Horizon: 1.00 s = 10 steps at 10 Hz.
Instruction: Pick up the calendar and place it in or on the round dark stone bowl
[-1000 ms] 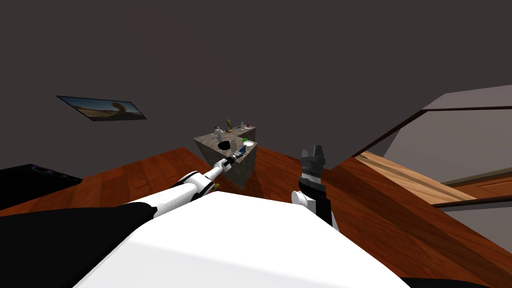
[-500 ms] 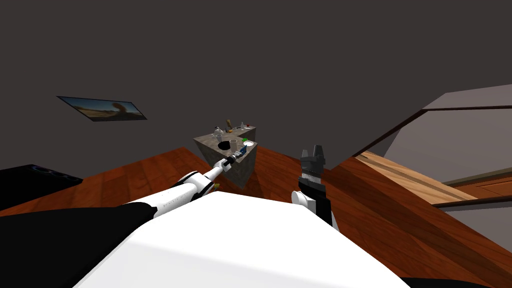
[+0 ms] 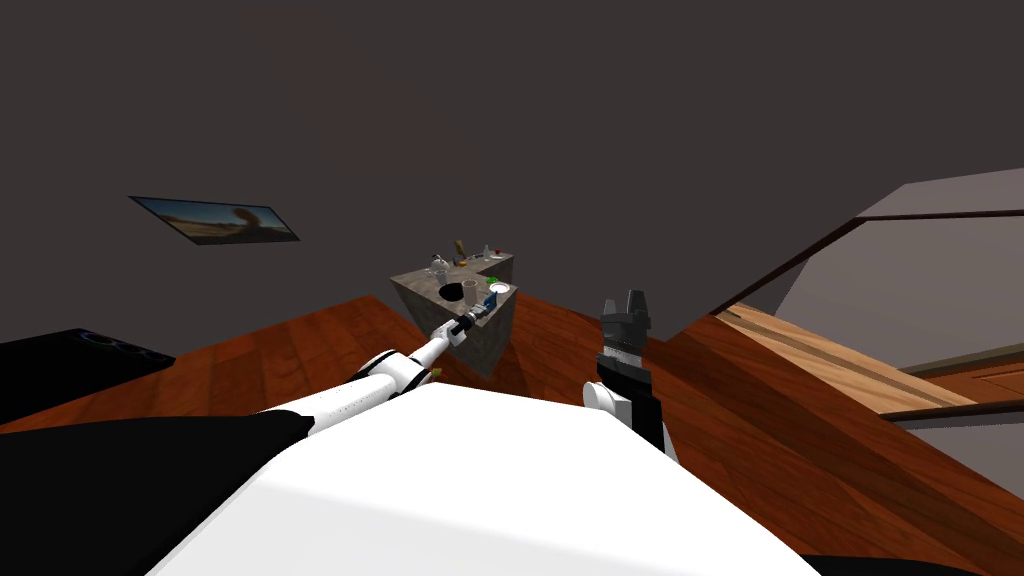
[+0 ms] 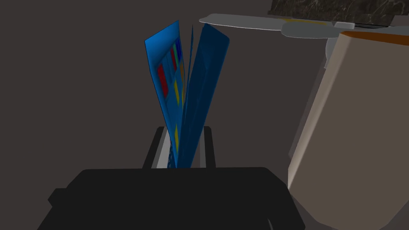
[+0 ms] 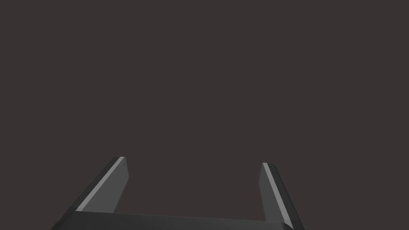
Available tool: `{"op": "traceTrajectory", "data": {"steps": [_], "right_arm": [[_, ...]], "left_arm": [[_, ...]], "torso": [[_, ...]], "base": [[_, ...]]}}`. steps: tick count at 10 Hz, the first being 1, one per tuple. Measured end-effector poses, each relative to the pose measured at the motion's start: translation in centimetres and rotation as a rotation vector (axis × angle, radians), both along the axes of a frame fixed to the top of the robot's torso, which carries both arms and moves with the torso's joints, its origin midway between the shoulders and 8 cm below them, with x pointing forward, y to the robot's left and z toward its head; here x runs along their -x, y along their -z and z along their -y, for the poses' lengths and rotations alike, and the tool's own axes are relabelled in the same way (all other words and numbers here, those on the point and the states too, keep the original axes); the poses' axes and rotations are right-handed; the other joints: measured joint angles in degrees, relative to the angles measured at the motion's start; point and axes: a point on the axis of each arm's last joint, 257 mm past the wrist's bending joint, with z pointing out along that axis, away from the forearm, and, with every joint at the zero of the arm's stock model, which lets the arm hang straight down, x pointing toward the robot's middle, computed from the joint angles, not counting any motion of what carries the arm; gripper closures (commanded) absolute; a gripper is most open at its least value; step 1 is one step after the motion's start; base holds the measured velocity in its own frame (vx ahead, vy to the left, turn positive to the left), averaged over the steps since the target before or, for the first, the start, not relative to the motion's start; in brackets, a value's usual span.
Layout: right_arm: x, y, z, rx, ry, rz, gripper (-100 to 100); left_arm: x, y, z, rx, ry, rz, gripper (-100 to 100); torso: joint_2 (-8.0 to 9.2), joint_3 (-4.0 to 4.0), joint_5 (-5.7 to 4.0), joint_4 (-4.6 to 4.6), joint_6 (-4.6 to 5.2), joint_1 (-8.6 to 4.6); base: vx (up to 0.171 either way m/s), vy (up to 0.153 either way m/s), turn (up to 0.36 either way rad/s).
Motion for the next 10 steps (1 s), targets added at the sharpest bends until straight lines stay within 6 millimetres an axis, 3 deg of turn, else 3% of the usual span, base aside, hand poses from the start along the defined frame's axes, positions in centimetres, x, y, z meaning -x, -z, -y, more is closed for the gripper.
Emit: {"op": "traceTrajectory", "data": {"steps": [10], "right_arm": [[0.0, 0.0, 0.0, 0.0, 0.0, 0.0, 0]], "left_arm": [[1.8, 0.2, 3.6, 0.003, 0.016, -0.002, 100]], "torso": [[0.04, -0.11, 0.08, -0.27, 0.0, -0.12]], "base": [[0.007, 0.03, 0.005]]}}
